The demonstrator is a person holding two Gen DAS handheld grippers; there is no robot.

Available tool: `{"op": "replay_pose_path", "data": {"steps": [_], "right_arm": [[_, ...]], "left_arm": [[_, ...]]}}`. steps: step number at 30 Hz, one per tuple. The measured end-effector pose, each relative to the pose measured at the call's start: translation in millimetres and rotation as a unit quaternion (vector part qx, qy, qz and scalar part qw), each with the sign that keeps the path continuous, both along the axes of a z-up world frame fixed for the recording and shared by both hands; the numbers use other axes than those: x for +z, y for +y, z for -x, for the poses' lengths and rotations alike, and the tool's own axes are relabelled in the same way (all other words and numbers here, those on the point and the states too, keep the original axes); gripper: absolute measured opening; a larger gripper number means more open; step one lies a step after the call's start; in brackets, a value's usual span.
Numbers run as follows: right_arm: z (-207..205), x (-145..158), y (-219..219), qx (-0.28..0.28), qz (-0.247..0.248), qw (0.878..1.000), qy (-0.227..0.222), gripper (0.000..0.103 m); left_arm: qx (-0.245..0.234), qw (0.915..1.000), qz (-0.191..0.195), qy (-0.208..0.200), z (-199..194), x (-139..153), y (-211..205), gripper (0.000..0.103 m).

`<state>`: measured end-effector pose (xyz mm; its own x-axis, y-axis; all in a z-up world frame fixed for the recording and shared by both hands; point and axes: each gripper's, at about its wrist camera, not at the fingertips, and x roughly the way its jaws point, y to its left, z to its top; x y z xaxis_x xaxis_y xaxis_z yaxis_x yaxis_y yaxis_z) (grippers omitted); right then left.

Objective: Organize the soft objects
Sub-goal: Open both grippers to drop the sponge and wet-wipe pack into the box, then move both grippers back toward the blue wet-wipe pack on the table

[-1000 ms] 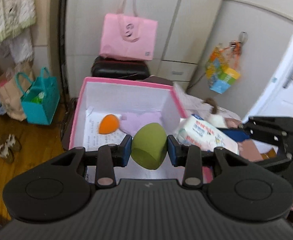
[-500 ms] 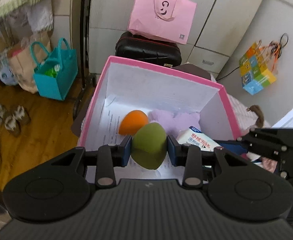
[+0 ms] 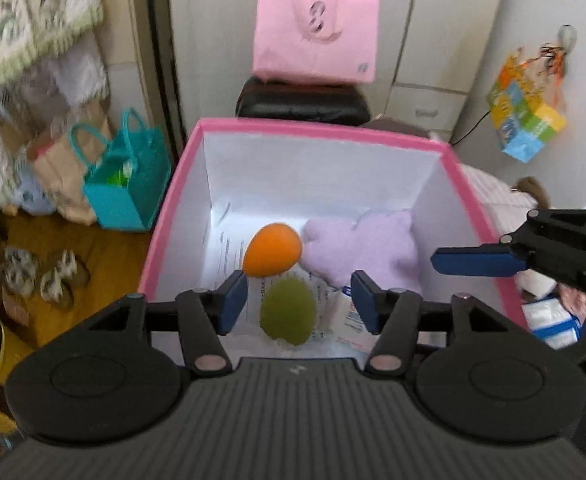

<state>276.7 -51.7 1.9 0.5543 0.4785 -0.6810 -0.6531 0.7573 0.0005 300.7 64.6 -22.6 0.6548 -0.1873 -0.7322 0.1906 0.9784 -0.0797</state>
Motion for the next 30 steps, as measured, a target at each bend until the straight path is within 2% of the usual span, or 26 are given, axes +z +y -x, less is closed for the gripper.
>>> {"op": "replay_pose_path", "data": {"steps": [4, 8, 14, 20, 26, 30], "right_arm": [[24, 17, -27, -0.007, -0.041, 0.999, -0.001, 0.064], [55, 29, -46, -0.019, -0.058, 0.998, -0.007, 0.064], [103, 47, -75, -0.036, -0.070, 0.997, -0.018, 0.068], [152, 60, -103, -0.056, -0.067, 0.996, -0.025, 0.070], [192, 62, -129, -0.089, -0.052, 0.994, -0.044, 0.078], [209, 59, -147, -0.110, -0.050, 0.992, -0.046, 0.081]], "left_arm": [[-0.024, 0.9989, -0.020, -0.035, 29, 22, 4, 0.060], [-0.060, 0.9974, -0.028, -0.029, 57, 36, 4, 0.061], [-0.119, 0.9912, -0.029, -0.050, 117, 53, -4, 0.064], [-0.168, 0.9838, -0.031, -0.054, 165, 71, -12, 0.065], [-0.185, 0.9767, -0.052, -0.096, 204, 87, -19, 0.077], [-0.206, 0.9735, -0.046, -0.089, 217, 90, -29, 0.081]]}}
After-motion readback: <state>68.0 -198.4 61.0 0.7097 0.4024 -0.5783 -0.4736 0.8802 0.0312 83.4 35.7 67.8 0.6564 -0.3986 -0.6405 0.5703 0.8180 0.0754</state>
